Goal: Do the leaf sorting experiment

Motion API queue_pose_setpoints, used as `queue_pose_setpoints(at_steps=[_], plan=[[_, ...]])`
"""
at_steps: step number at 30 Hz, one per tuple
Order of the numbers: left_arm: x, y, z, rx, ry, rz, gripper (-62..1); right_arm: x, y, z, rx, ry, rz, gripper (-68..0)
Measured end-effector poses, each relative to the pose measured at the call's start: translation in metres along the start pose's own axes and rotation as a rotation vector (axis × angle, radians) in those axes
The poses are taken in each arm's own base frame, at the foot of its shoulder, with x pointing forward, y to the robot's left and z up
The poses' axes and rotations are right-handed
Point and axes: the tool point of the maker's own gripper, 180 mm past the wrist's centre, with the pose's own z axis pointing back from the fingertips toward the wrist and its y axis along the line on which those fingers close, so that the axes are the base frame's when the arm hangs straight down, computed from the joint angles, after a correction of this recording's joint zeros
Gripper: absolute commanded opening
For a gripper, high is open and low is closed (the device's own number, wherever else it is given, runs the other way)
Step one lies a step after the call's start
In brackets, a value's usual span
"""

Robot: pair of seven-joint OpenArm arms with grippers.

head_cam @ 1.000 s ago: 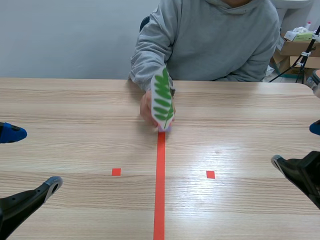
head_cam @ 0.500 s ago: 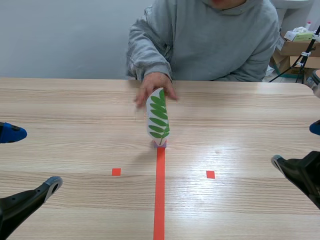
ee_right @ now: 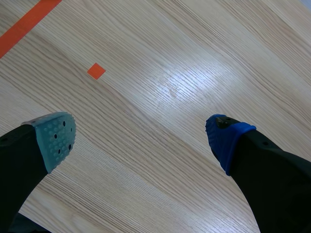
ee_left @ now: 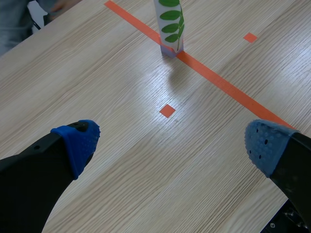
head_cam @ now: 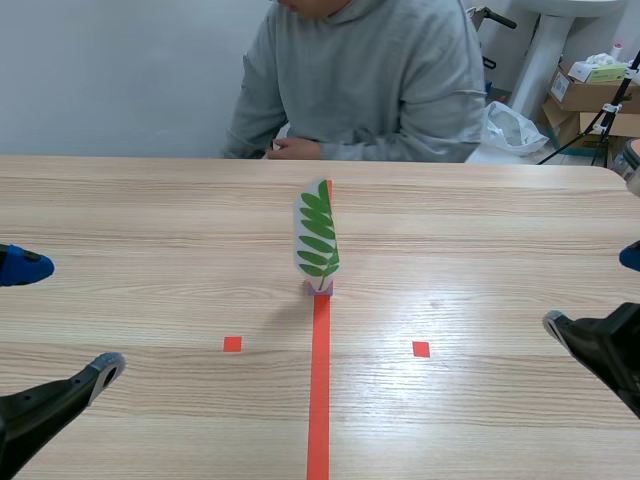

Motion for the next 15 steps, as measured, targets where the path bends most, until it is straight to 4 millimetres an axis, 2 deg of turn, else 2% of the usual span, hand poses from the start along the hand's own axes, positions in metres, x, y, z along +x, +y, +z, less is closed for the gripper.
queue_pose_setpoints(at_steps=[15], plan=[[0.0,0.0,0.0,0.0,0.0,0.0,1.4,-0.0012,0.0,0.0,0.0,0.006,0.0,-12.8]])
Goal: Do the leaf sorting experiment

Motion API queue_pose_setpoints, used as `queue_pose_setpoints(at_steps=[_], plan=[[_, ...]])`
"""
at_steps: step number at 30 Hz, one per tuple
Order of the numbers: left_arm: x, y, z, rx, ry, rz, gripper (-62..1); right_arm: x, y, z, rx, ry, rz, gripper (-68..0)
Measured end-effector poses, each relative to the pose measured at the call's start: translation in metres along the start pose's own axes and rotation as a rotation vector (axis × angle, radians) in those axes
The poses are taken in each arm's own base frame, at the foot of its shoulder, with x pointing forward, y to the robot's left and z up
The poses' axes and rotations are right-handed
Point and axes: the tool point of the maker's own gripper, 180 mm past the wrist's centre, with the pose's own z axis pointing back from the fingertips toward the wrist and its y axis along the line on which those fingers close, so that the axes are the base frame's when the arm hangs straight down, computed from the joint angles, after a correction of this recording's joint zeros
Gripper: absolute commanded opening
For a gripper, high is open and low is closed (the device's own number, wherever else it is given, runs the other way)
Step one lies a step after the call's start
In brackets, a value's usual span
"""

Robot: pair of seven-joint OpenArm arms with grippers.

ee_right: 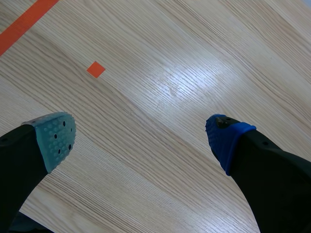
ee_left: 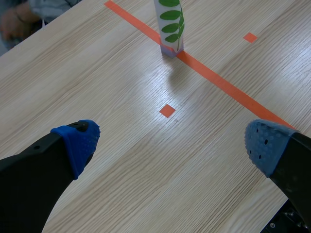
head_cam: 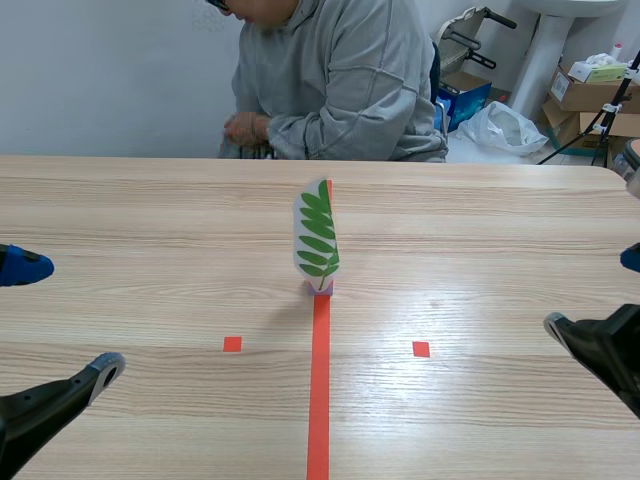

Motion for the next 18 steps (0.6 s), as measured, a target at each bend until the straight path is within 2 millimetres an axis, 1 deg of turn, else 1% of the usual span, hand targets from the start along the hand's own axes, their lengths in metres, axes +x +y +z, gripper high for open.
queue_pose_setpoints(at_steps=[15,18], plan=[[0.0,0.0,0.0,0.0,0.0,0.0,1.4,-0.0013,-0.0012,-0.0001,-0.005,0.009,0.006,-12.8],[0.0,0.0,0.0,0.0,0.0,0.0,1.4,-0.004,-0.0039,-0.0001,-0.019,0.024,0.028,-12.8]])
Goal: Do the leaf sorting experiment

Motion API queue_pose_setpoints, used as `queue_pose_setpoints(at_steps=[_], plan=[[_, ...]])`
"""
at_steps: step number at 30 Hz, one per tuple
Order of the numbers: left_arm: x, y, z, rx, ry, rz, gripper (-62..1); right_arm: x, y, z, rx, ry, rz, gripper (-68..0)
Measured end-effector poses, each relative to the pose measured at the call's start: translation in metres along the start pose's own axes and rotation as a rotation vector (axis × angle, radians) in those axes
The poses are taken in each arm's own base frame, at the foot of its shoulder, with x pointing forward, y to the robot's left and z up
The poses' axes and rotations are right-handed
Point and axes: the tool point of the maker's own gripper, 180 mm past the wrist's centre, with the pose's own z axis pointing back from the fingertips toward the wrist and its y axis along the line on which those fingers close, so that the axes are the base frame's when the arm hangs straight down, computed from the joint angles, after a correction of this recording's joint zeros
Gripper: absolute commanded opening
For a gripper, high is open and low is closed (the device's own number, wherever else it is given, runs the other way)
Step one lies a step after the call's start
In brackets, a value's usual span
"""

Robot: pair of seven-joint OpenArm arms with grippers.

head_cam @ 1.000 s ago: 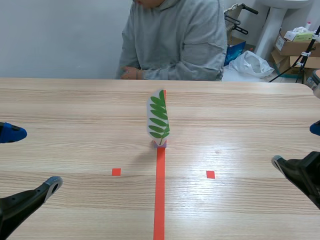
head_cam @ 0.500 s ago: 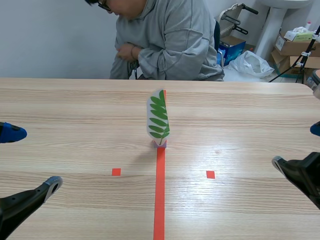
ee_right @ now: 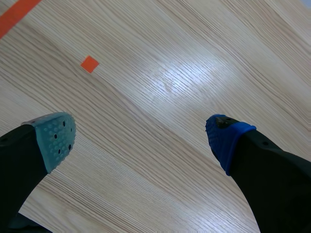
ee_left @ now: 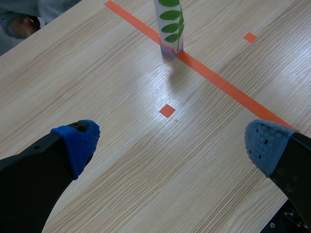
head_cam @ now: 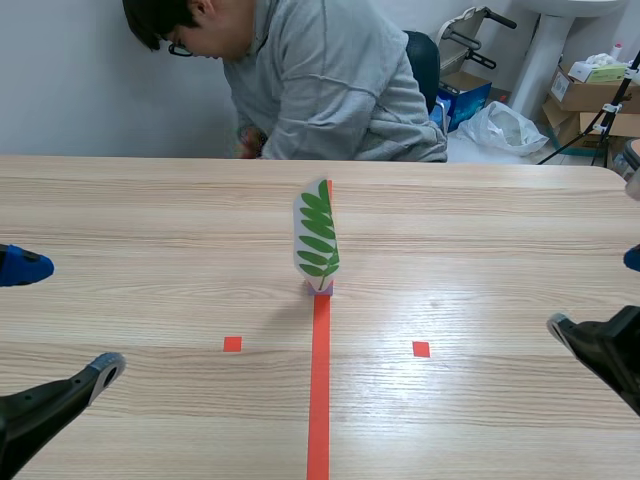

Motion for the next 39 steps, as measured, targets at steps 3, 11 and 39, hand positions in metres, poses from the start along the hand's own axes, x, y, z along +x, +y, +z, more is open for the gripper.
queue_pose_setpoints(at_steps=[3,11,39], plan=[[0.0,0.0,0.0,0.0,0.0,0.0,1.4,-0.003,-0.002,0.0,-0.008,0.018,0.017,-12.8],[0.0,0.0,0.0,0.0,0.0,0.0,1.4,-0.005,-0.005,0.0,-0.019,0.043,0.023,-12.8],[0.0,-0.002,-0.002,0.067,-0.037,0.109,1.4,0.076,0.036,-0.154,0.356,-0.179,0.211,-12.9]])
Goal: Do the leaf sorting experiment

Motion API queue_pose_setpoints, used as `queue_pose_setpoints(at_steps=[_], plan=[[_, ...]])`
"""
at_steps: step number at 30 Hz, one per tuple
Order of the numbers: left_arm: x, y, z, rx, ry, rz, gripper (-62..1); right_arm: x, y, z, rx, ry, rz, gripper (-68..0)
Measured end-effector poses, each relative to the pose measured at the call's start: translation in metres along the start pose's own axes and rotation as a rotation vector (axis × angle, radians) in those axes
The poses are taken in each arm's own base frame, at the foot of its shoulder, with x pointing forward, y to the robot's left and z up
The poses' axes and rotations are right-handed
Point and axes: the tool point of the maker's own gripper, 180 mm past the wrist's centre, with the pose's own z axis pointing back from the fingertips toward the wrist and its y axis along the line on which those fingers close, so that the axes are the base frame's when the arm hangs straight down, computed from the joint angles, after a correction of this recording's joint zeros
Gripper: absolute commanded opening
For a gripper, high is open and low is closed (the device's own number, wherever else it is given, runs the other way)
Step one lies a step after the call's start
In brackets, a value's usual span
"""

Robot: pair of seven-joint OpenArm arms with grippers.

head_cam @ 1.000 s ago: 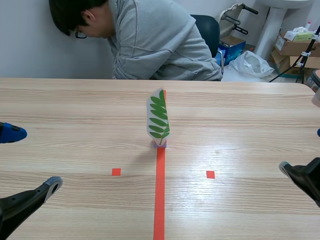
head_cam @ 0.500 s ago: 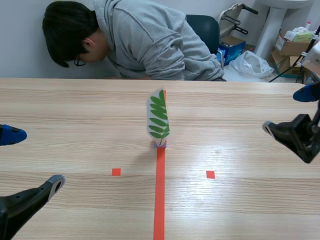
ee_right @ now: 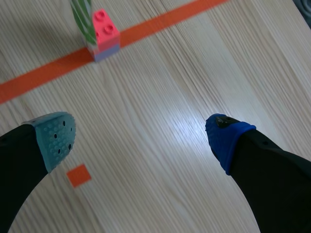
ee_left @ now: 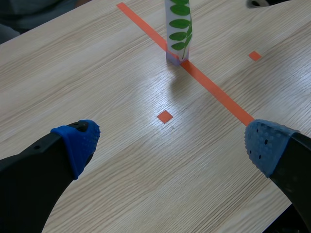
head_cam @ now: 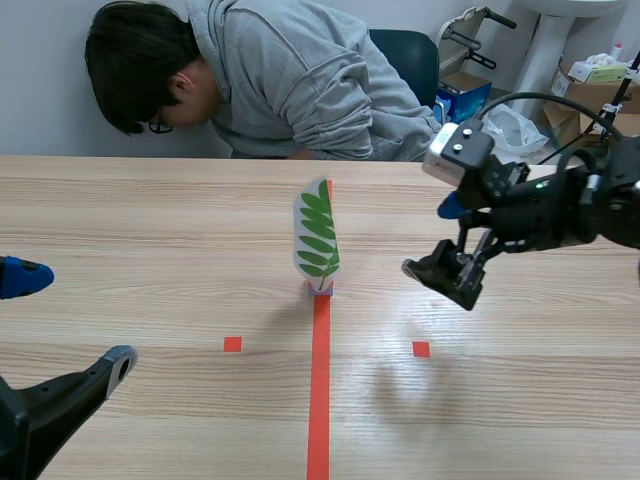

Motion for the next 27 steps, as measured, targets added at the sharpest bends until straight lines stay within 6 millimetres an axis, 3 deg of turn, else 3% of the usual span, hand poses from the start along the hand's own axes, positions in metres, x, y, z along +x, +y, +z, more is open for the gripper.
queue_pose_setpoints(at_steps=[10,19,27], plan=[[0.0,0.0,0.0,0.0,0.0,0.0,1.4,0.04,0.03,-0.06,0.101,-0.07,0.04,-12.9],[0.0,0.0,0.0,0.0,0.0,0.0,1.4,0.053,0.047,-0.08,0.153,-0.111,0.023,-13.0],[0.0,0.0,0.0,0.0,0.0,0.0,1.4,0.053,0.046,-0.079,0.151,-0.118,0.022,-29.4]])
